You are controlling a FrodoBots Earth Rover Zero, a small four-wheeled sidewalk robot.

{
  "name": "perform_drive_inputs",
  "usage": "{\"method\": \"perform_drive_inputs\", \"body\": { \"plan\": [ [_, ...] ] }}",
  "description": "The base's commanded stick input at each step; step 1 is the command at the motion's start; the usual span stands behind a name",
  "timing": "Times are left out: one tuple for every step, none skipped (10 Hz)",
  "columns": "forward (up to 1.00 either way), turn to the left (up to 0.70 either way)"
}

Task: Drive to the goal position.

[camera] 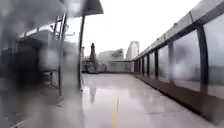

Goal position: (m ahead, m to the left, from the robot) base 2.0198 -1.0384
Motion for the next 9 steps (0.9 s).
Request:
{"method": "perform_drive_inputs", "body": {
  "plan": [
    [0.70,0.26],
    [0.70,0.27],
    [0.70,0.27],
    [0.70,0.27],
    [0.70,0.27],
    [0.70,0.27],
    [0.70,0.27],
    [0.70,0.27],
    [0.70,0.27]
  ]
}}
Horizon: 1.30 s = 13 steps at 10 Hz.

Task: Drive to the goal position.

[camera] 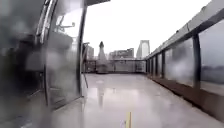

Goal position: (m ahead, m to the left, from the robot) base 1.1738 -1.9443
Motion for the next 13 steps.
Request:
{"method": "perform_drive_inputs", "body": {
  "plan": [
    [0.70,0.27],
    [0.70,0.27],
    [0.70,0.27],
    [0.70,0.25],
    [0.70,0.00],
    [0.70,0.00],
    [0.70,0.00],
    [0.70,0.00],
    [0.70,-0.27],
    [0.70,-0.27],
    [0.70,-0.27],
    [0.70,-0.27],
    [0.70,-0.27]
  ]
}}
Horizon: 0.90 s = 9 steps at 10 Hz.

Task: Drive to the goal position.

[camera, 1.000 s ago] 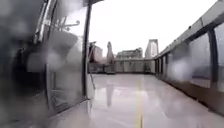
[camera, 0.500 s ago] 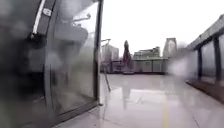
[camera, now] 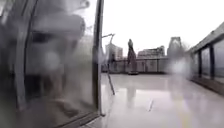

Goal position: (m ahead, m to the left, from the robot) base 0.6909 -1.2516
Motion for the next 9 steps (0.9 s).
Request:
{"method": "perform_drive_inputs", "body": {
  "plan": [
    [0.70,-0.27],
    [0.00,-0.45],
    [-0.39,-0.35],
    [-0.70,-0.27],
    [-0.70,-0.27],
    [-0.70,-0.27],
    [-0.70,-0.27],
    [-0.70,-0.27],
    [-0.70,-0.27]
  ]
}}
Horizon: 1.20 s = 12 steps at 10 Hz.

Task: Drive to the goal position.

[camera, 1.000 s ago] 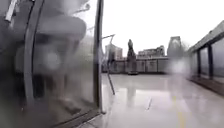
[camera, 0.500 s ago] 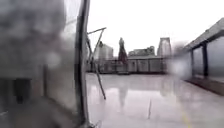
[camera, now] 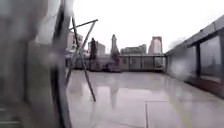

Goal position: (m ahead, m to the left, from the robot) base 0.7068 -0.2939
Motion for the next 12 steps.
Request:
{"method": "perform_drive_inputs", "body": {
  "plan": [
    [-0.70,-0.27],
    [-0.70,-0.27],
    [-0.70,-0.27],
    [-0.70,-0.27],
    [-0.70,-0.27],
    [-0.70,-0.27],
    [-0.70,-0.27],
    [-0.70,-0.27],
    [-0.56,-0.31],
    [-0.02,-0.44],
    [0.00,-0.42],
    [0.00,0.08]
  ]
}}
